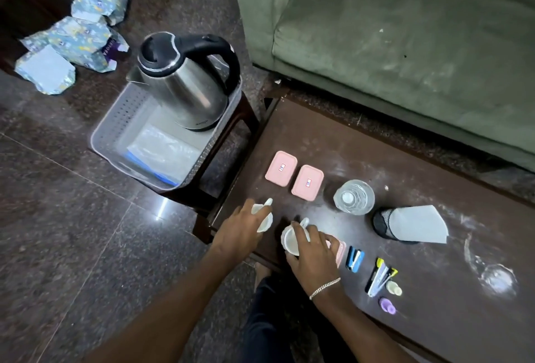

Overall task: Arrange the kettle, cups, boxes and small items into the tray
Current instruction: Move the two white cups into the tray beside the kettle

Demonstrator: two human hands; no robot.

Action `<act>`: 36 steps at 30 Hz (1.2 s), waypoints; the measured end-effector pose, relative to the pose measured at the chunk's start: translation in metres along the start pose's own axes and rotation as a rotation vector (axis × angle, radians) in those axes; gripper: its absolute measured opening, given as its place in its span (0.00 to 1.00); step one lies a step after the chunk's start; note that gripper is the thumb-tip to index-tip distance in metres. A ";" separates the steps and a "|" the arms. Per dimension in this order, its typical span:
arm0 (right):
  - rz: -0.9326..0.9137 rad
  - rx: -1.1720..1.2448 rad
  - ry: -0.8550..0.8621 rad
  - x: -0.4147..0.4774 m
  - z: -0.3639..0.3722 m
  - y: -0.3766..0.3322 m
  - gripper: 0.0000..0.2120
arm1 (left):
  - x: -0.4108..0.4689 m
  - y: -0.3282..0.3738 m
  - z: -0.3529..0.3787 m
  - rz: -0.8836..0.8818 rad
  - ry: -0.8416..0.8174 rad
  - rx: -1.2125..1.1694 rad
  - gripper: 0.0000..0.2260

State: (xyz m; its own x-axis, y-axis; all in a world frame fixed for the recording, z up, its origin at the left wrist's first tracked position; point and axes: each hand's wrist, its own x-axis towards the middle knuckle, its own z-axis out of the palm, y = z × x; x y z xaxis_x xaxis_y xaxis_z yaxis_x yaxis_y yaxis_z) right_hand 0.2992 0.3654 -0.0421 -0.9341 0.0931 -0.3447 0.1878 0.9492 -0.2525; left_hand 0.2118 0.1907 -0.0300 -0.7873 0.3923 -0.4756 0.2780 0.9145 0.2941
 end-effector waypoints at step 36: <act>-0.081 -0.006 0.322 0.205 -0.049 -0.237 0.30 | 0.099 -0.253 -0.187 -0.212 0.312 -0.161 0.32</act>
State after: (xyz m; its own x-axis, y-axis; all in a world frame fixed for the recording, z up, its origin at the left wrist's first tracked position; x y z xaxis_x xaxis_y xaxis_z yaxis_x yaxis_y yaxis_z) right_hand 0.0489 0.1745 -0.0090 -0.9941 0.1065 -0.0204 0.1081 0.9591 -0.2615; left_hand -0.0395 -0.0202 0.0038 -0.9538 0.1253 -0.2729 0.0213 0.9348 0.3546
